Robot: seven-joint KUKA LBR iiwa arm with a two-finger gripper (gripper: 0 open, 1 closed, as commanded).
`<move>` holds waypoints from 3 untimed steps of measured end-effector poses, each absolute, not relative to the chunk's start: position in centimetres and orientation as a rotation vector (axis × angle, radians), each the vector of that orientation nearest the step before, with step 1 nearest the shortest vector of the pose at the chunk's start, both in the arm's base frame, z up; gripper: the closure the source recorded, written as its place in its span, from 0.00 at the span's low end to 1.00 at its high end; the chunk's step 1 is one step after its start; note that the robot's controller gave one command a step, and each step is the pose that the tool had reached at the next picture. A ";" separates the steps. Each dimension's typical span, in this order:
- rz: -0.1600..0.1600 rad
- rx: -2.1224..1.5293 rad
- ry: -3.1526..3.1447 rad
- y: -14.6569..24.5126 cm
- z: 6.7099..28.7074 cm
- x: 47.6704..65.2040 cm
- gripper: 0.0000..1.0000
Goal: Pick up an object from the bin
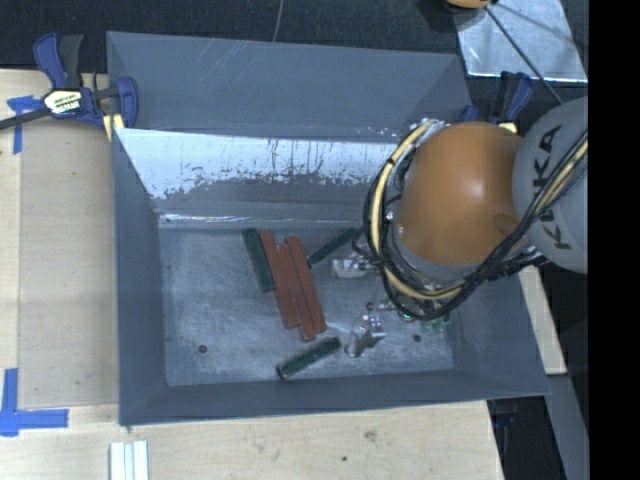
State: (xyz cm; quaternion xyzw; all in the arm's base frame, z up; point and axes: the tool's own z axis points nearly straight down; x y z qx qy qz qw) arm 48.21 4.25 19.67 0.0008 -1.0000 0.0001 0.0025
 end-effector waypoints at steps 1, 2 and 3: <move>-0.001 0.000 -3.144 4.2 20.0 48.4 0.00; -0.001 -0.234 -3.137 4.6 15.4 48.9 0.00; -0.001 -0.693 -3.067 7.5 13.1 51.8 0.00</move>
Offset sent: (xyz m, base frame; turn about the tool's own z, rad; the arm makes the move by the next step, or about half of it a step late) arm 0.0146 0.0116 -0.1267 0.4074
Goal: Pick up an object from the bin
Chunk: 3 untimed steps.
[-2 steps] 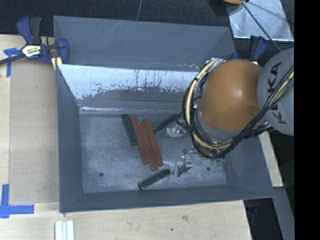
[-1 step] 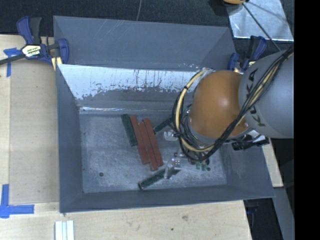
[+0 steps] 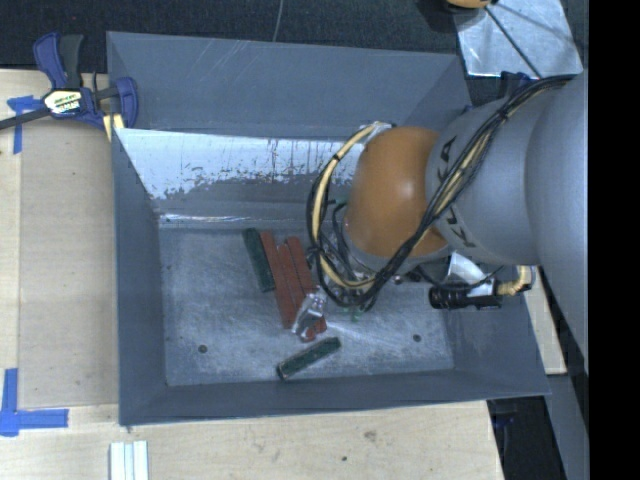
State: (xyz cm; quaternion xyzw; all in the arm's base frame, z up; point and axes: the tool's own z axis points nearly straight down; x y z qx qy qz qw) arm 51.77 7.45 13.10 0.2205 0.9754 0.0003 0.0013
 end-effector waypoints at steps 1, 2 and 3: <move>0.001 0.359 3.117 7.8 13.1 52.7 0.00; 0.001 0.757 3.047 7.8 9.5 52.6 0.00; 0.007 0.696 3.054 7.3 7.7 53.4 1.00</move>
Offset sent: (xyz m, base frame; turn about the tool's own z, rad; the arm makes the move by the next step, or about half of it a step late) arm 0.0064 0.0056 -0.0610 0.1984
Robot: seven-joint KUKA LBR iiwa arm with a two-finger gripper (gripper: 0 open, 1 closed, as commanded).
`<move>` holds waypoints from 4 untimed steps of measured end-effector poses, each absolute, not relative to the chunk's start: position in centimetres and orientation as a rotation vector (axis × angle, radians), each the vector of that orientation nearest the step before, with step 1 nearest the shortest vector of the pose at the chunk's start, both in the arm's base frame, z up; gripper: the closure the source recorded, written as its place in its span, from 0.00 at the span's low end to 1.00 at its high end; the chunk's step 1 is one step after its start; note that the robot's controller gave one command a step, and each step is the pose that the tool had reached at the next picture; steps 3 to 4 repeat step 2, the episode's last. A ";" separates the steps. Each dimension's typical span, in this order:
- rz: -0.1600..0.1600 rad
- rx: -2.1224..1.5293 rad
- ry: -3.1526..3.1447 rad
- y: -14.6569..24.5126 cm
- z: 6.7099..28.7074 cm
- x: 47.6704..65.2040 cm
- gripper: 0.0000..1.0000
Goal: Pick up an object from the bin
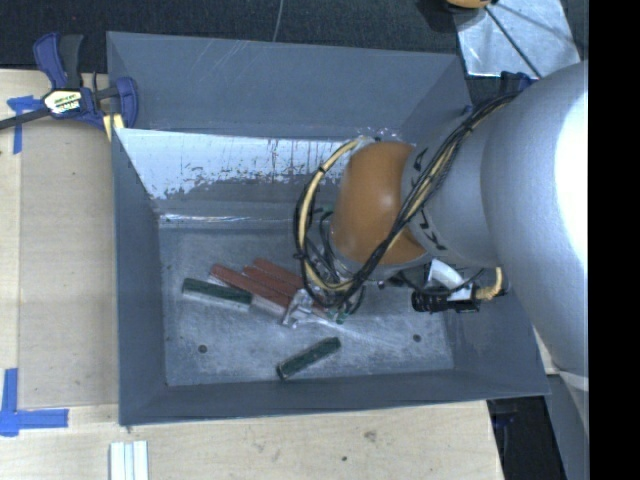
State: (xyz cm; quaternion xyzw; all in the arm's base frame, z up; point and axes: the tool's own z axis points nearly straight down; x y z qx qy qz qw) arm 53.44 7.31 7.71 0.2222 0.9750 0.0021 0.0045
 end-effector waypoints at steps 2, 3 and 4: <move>0.006 0.697 3.055 7.3 8.0 53.4 1.00; 0.006 0.697 3.055 7.3 8.0 53.4 1.00; 0.006 0.697 3.055 7.3 8.0 53.4 1.00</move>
Offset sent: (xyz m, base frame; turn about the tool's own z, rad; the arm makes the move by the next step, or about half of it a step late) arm -0.0002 0.0001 0.0757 0.0000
